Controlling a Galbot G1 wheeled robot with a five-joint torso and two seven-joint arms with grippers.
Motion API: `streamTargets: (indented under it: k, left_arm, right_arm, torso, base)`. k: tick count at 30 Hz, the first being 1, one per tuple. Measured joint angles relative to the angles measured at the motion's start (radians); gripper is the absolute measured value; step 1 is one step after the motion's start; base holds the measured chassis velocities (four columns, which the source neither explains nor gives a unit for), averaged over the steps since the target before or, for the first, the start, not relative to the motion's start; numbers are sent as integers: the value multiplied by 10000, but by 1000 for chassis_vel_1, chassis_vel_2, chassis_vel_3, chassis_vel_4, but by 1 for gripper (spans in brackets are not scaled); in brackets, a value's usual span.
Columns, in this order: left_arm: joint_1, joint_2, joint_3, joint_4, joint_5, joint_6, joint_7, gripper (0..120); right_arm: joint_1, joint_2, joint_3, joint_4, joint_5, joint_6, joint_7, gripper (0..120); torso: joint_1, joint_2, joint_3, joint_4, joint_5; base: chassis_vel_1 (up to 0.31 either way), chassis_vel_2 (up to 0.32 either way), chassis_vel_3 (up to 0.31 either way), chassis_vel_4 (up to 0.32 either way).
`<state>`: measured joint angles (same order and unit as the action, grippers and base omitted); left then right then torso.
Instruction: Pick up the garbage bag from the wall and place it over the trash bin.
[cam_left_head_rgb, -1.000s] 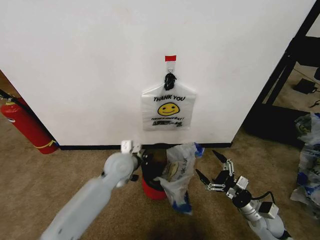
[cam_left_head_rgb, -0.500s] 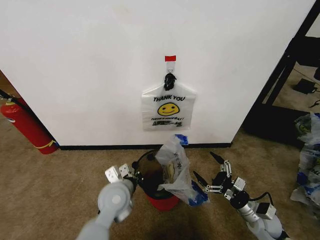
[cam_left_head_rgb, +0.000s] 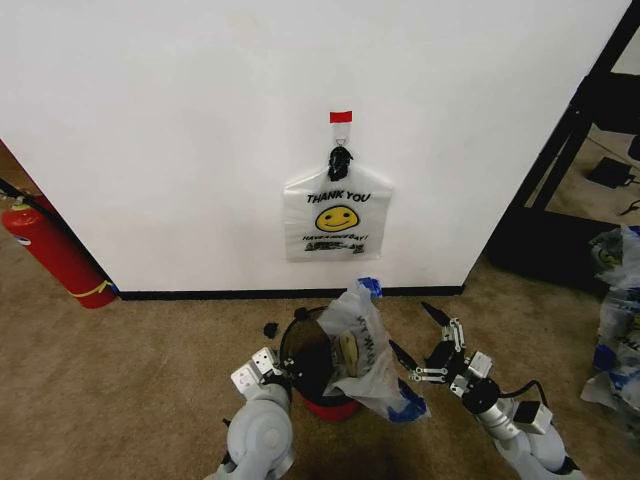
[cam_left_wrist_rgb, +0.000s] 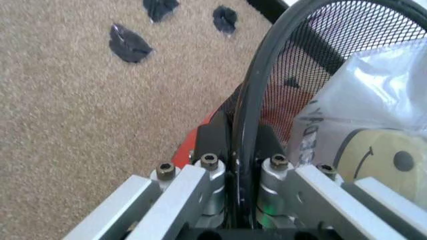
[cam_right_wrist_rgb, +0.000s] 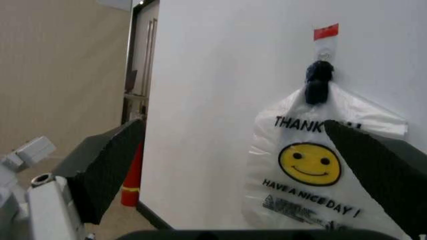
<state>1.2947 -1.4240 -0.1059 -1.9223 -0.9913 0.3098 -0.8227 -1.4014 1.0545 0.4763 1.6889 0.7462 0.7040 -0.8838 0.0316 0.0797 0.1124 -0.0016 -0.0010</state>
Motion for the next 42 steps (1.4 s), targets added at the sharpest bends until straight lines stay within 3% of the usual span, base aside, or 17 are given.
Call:
streamTargets:
  k: [9, 17, 27, 33, 35, 36, 42]
  left_arm:
    - [19, 37, 41, 95, 260, 29, 244, 4]
    - [453, 627, 55, -857, 1477, -32, 606, 36]
    - [544, 1078, -9, -1757, 1796, 134, 729, 68]
    - [614, 2067, 419, -2642, 3653, 14, 2382, 93]
    - [616, 2141, 468, -2663, 3781, -8, 2512, 93]
    - [603, 2588, 845, -2708, 4528, -114, 3236, 99]
    - [110, 3442, 2192, -2287, 5711, -255, 4373, 100]
  right_arm:
    - [-41, -18, 60, -12, 112, 53, -102, 100]
    - [-47, 47, 63, 112, 111, 34, -137, 100]
    - [80, 156, -30, 107, -2, -69, -88, 100]
    - [91, -94, 132, 491, 1257, -548, 918, 100]
    - [96, -108, 153, 510, 1311, -567, 976, 100]
    - [174, -297, 414, 653, 1682, -717, 1483, 100]
    - [392, -1104, 1692, 475, 936, -946, 3143, 100]
  torso:
    - [0, 0, 0, 1, 1]
    - [0, 0, 0, 3, 0]
    - [0, 0, 0, 2, 0]
    - [-1, 0, 0, 2, 1]
    - [-1, 0, 0, 2, 1]
    - [-1, 0, 0, 3, 0]
    - [0, 0, 0, 2, 1]
  base:
    - [0, 0, 0, 0]
    - [0, 0, 0, 0]
    - [0, 0, 0, 0]
    - [0, 0, 0, 0]
    - [0, 0, 0, 0]
    - [0, 0, 0, 0]
    - [0, 0, 0, 0]
